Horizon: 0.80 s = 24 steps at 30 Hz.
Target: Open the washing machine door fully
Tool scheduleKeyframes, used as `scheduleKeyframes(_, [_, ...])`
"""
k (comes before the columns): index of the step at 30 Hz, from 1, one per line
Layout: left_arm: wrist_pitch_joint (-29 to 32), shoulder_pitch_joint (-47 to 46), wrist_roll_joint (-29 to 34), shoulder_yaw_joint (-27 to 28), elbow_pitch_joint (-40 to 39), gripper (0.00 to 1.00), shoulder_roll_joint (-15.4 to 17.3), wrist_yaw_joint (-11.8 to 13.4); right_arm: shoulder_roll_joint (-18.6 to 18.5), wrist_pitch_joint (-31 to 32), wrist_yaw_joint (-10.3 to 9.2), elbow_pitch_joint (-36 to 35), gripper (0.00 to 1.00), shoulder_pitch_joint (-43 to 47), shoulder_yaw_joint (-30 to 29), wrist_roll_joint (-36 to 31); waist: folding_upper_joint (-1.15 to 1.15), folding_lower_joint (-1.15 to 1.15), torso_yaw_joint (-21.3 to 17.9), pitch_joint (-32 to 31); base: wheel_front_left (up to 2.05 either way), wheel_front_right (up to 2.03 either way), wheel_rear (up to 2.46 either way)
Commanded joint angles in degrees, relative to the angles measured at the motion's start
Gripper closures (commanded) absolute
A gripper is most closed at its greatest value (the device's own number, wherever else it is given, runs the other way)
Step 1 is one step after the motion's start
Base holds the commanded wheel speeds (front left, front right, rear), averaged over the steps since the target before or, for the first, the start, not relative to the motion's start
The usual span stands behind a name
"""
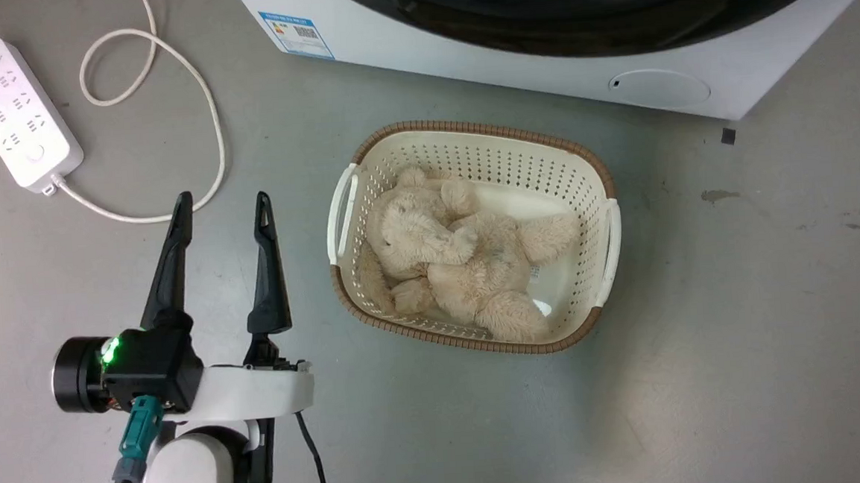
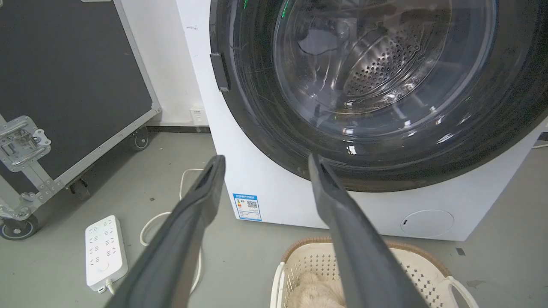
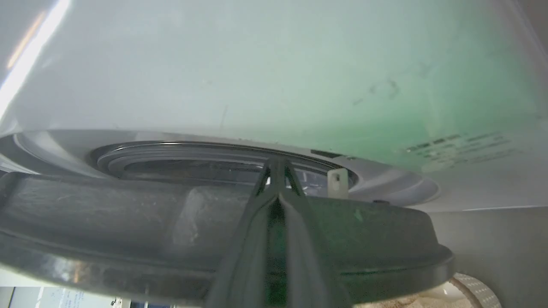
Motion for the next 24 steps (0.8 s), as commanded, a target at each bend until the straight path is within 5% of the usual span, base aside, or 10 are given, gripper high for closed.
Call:
scheduleKeyframes(1, [-0.67,-1.09,-0.13,-0.31,-0.12,0.00,0.13,0.29,0.62,1.70,-0.01,1.55,1.00,-1.14,-1.00,0.28,0.00,-0.01,0.01,-0.52,0.00,0.00,0.00])
scheduleKeyframes(14, [-2.47,2.74,0.68,-3.21,2.88,0.00,0.13,0.84,0.65,15.87,-0.02,5.42,1.00,10.30,-3.35,12.62,0.00,-0.01,-0.21,-10.64,0.00,0.00,0.00])
scheduleKeyframes(24, [-2.49,6.19,1.37,-5.52,4.95,0.00,0.47,0.30,0.65,18.55,-0.02,6.02,1.00,23.96,10.60,29.33,0.00,-0.01,-0.43,-15.90,0.00,0.00,0.00])
